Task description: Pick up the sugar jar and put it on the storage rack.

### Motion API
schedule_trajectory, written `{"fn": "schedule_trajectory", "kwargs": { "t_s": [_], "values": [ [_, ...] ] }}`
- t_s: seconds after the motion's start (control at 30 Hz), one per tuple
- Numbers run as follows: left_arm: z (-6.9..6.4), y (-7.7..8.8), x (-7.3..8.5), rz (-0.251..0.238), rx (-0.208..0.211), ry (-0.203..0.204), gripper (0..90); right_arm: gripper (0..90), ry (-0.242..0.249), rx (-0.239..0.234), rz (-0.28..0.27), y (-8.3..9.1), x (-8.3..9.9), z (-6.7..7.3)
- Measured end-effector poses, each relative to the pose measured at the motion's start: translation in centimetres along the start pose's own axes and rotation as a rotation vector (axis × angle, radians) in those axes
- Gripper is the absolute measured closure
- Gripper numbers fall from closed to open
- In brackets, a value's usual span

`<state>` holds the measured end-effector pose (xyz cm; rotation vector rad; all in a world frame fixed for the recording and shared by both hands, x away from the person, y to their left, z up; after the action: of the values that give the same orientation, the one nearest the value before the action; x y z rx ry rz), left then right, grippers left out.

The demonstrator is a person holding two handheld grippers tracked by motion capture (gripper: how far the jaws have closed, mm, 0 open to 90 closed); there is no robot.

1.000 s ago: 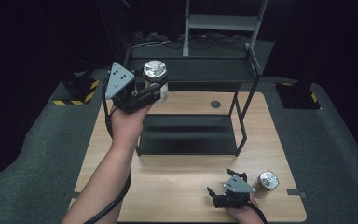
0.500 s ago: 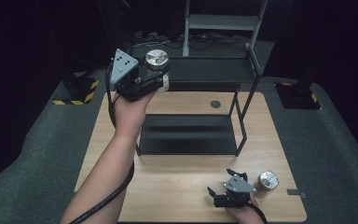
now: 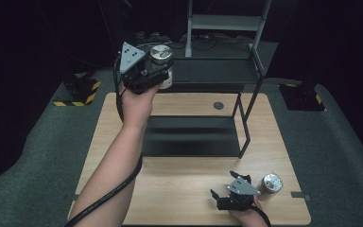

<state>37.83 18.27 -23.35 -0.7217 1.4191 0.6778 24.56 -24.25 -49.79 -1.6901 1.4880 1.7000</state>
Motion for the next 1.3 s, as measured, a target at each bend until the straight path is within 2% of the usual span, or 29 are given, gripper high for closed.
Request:
{"fn": "schedule_trajectory", "kwargs": {
  "t_s": [0.6, 1.3],
  "values": [
    [0.8, -2.4, -0.7, 0.025, -0.036, 0.006, 34.6, 0.8, -0.008, -0.003, -0.008, 0.1, 0.1, -0.1],
    [1.1, -3.0, -0.1, 0.034, -0.042, 0.045, 34.5, 0.8, -0.009, -0.003, -0.011, 0.1, 0.2, -0.1]
  ]
}}
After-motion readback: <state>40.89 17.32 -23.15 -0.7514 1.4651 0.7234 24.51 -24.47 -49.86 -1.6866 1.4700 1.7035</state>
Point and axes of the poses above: each handheld gripper's, and its own axes: y roughly backward along the jaws, x roughly out of its underside, z roughly to its left, the point moved 5 cm from there along -y, roughly forward along the jaws, and after that the axes turned 10 degrees about x, right-handed, at the moved point
